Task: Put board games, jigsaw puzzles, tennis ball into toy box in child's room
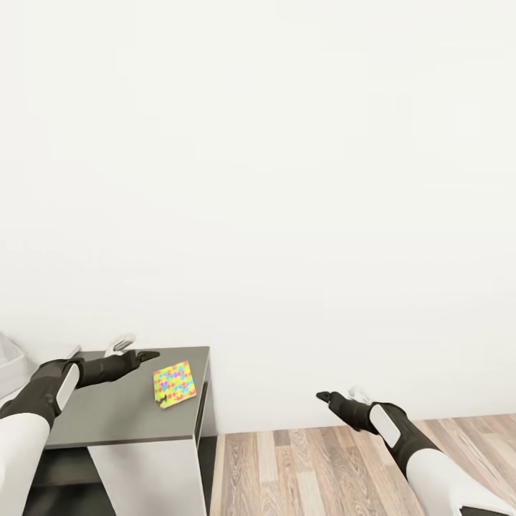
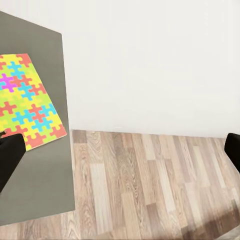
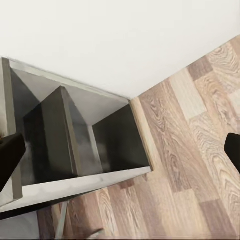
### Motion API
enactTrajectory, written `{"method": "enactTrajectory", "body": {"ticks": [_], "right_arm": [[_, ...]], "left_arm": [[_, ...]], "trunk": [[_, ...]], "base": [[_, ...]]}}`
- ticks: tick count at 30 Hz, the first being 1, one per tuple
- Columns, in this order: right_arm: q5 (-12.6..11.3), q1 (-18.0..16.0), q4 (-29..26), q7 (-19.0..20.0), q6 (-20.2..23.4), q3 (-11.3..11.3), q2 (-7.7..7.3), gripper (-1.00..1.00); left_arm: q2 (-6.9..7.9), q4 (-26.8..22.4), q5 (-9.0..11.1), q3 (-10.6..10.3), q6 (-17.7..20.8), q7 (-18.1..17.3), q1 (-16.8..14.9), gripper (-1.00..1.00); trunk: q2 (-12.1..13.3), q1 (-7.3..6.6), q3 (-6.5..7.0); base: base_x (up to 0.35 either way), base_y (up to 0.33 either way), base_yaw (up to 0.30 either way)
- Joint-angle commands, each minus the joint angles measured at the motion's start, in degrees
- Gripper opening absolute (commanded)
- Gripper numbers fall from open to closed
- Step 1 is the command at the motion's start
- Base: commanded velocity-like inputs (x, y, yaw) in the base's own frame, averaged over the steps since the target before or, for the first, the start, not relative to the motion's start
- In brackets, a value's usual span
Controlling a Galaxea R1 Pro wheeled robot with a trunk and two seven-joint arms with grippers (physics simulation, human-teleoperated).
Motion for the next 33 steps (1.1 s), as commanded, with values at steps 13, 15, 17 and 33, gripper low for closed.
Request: {"method": "enactTrajectory", "body": {"ticks": [13, 15, 17, 33], "right_arm": [[-0.37, -0.61, -0.5, 2.72, 7.49, -0.66, -1.26, 1.0], [-0.39, -0.62, -0.79, 4.31, 8.51, -0.68, -1.34, 1.0], [-0.39, -0.63, -0.93, 5.43, 9.05, -0.69, -1.37, 1.0], [-0.4, -0.64, -1.17, 9.67, 10.82, -0.75, -1.36, 1.0]], "left_arm": [[-0.02, 0.01, 0.16, 0.17, 0.54, -0.07, -0.02, 1.0], [-0.02, 0.01, 0.16, 0.17, 0.56, -0.08, -0.02, 1.0], [-0.02, 0.01, 0.16, 0.17, 0.59, -0.06, -0.02, 1.0], [-0.03, 0.01, 0.0, 0.17, 0.81, 0.74, -0.02, 1.0]], "trunk": [[-0.04, 0.03, -0.03], [-0.04, 0.03, -0.03], [-0.04, 0.03, -0.03], [-0.04, 0.03, -0.03]], "base": [[0.02, 0.0, 0.0], [0.072, 0.0, 0.0], [0.102, 0.0, 0.0], [0.042, 0.0, 0.0]]}}
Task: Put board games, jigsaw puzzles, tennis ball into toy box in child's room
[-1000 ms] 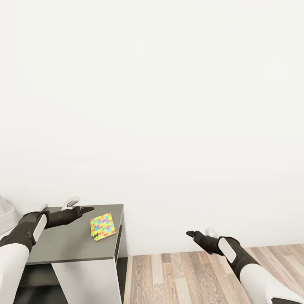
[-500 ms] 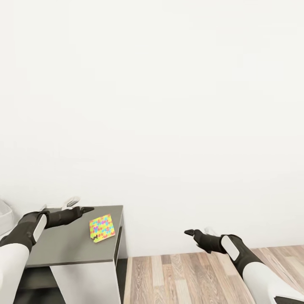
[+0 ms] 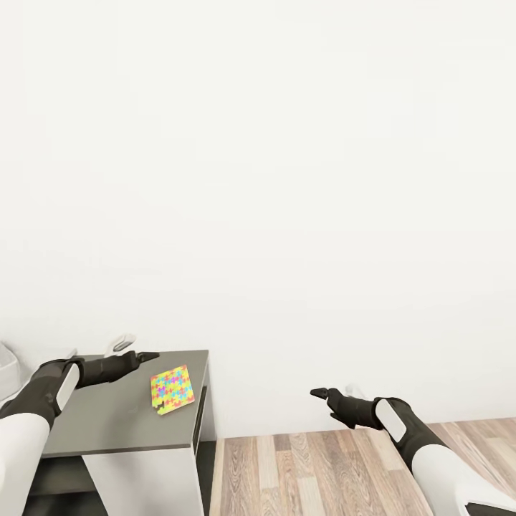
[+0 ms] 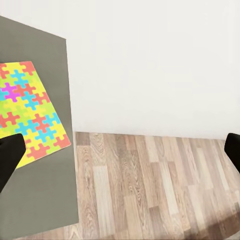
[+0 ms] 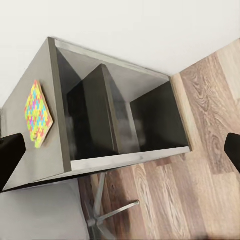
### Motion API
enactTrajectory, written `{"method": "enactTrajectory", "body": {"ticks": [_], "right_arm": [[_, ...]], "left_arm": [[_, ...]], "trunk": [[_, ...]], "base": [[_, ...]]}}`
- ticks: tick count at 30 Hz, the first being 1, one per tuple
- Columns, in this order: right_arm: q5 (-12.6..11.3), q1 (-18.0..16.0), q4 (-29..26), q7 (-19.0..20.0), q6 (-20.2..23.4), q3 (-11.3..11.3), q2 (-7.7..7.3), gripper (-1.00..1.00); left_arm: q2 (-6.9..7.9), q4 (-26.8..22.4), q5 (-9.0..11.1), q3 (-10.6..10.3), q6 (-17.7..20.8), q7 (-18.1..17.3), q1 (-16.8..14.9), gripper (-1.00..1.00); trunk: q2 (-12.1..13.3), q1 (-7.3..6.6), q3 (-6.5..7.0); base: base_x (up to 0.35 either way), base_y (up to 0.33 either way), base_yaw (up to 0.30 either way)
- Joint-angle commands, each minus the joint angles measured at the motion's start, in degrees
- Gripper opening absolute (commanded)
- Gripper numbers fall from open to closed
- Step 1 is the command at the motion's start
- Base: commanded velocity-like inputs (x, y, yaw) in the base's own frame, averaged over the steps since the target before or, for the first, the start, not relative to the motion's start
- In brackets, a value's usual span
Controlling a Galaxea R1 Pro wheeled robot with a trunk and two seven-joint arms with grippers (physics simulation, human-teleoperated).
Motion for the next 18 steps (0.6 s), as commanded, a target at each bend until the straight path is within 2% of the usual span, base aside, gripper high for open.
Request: {"method": "enactTrajectory", "body": {"ticks": [1, 7, 15, 18], "right_arm": [[0.04, -0.02, -0.02, 0.13, 0.39, -0.37, 0.03, 1.0], [0.04, -0.02, -0.02, 0.2, 0.34, -0.37, 0.04, 1.0], [0.04, -0.02, -0.09, 0.23, 0.37, -0.36, 0.13, 1.0], [0.04, -0.02, -0.1, 0.23, 0.35, -0.35, 0.11, 1.0]], "left_arm": [[-0.01, 0.0, 0.13, 0.18, 0.49, 0.03, -0.02, 1.0], [-0.07, 0.03, 0.07, 0.18, 0.55, 2.15, -0.02, 1.0], [-0.31, 0.09, 0.37, 0.18, 0.55, 9.9, -0.02, 1.0], [-0.67, 0.09, 0.39, 0.18, 0.53, 11.45, -0.02, 1.0]], "trunk": [[-0.05, 0.02, -0.03], [-0.05, 0.02, -0.03], [-0.05, 0.02, -0.03], [-0.05, 0.02, -0.03]], "base": [[0.016, 0.0, 0.0], [0.047, 0.0, 0.0], [0.021, 0.0, 0.0], [0.004, 0.0, 0.0]]}}
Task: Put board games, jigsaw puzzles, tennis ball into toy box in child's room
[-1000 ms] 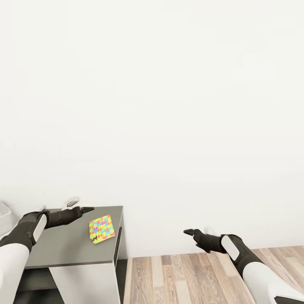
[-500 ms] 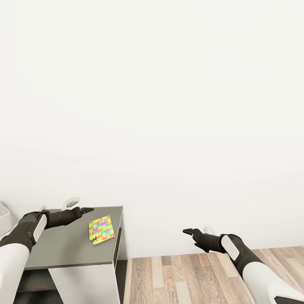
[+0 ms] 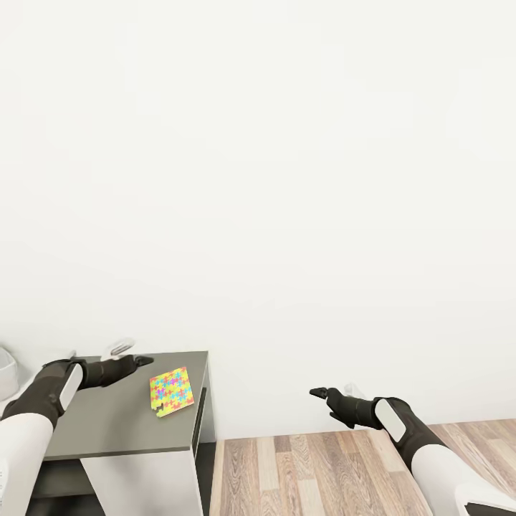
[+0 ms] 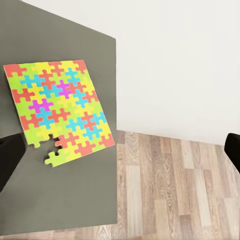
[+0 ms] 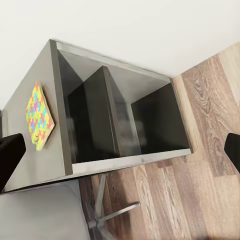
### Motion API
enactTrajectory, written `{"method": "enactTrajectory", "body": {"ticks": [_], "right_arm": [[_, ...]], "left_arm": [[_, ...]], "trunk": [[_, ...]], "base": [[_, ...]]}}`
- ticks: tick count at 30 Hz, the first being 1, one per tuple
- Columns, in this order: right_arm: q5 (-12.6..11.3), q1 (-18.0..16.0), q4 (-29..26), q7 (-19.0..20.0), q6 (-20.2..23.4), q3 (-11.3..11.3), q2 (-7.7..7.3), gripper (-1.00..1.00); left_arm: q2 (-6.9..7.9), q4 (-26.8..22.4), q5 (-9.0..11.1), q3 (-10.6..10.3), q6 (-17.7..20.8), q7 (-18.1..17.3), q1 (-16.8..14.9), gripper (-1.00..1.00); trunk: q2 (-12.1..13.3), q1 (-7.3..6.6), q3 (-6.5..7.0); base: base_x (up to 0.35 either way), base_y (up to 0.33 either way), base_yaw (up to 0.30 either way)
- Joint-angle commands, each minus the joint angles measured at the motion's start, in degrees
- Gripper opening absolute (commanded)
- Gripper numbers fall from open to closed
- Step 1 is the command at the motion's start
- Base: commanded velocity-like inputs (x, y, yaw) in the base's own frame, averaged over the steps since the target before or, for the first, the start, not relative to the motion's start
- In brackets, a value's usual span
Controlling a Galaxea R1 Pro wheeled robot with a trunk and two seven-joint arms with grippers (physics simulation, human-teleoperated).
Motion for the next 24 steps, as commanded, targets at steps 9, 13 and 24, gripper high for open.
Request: {"method": "enactTrajectory", "body": {"ticks": [9, 13, 24], "right_arm": [[0.01, -0.02, -0.02, 0.1, 0.34, -0.38, -0.03, 1.0], [0.0, -0.02, -0.02, 0.1, 0.34, -0.39, -0.02, 1.0], [-0.02, -0.02, -0.02, 0.1, 0.34, -0.49, 0.12, 1.0]], "left_arm": [[-1.5, -0.01, 0.12, 0.14, 0.36, 1.65, -0.02, 1.0], [-1.77, -0.01, 0.05, 0.19, 0.34, 1.76, -0.02, 1.0], [-1.9, -0.01, 0.01, 0.21, 0.28, 1.81, -0.02, 1.0]], "trunk": [[-0.05, 0.02, -0.03], [-0.05, 0.02, -0.03], [-0.05, 0.02, -0.03]], "base": [[0.001, 0.0, 0.0], [0.015, 0.001, 0.0], [0.119, 0.069, 0.0]]}}
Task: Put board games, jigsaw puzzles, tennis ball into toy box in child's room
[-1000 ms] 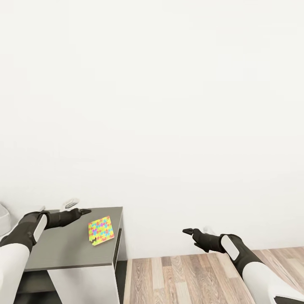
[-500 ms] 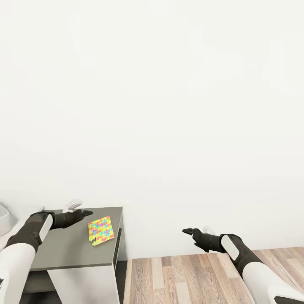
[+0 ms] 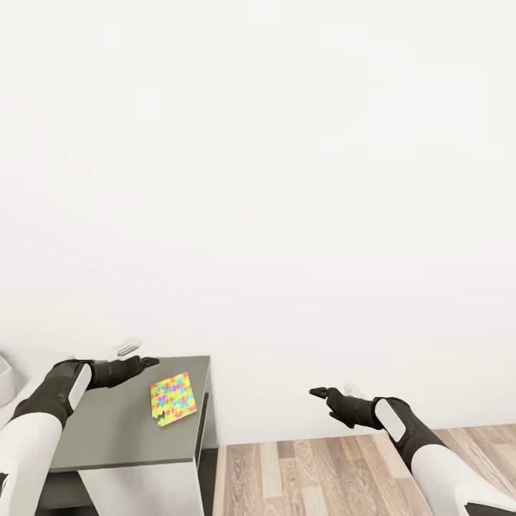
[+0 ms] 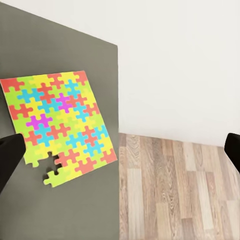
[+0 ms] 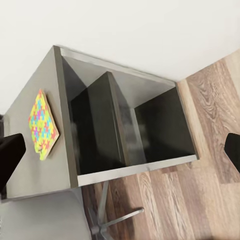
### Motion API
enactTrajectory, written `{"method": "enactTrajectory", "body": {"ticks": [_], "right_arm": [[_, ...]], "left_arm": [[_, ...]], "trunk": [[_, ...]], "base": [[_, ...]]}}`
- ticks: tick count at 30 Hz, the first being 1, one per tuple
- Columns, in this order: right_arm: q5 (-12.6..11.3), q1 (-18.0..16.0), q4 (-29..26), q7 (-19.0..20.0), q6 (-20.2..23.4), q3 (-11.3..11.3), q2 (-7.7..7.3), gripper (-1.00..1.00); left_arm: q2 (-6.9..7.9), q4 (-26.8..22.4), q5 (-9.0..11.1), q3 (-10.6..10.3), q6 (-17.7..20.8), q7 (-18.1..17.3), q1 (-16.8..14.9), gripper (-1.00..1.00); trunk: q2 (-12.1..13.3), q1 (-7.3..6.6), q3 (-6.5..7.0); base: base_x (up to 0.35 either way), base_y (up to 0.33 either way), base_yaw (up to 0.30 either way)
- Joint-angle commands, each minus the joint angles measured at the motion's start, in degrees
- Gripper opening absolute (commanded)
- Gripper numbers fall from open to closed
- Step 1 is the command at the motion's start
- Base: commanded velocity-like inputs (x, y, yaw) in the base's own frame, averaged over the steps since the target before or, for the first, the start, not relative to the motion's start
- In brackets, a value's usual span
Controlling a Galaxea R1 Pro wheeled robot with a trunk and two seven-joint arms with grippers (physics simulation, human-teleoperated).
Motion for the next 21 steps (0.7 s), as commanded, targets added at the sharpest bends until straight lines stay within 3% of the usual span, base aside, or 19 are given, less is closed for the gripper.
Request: {"method": "enactTrajectory", "body": {"ticks": [1, 21], "right_arm": [[0.03, -0.02, -0.02, 0.1, 0.4, -0.37, 0.05, 1.0], [0.02, 0.03, -0.02, 0.09, 0.15, -0.37, 0.22, 1.0]], "left_arm": [[-0.02, -0.02, 0.16, 0.22, 0.45, -0.1, -0.02, 1.0], [-0.03, -0.02, 0.15, 0.23, 0.34, -0.09, -0.02, 1.0]], "trunk": [[-0.04, 0.03, -0.03], [-0.04, 0.03, -1.08]], "base": [[0.047, 0.03, 0.0], [0.01, 0.005, 0.002]]}}
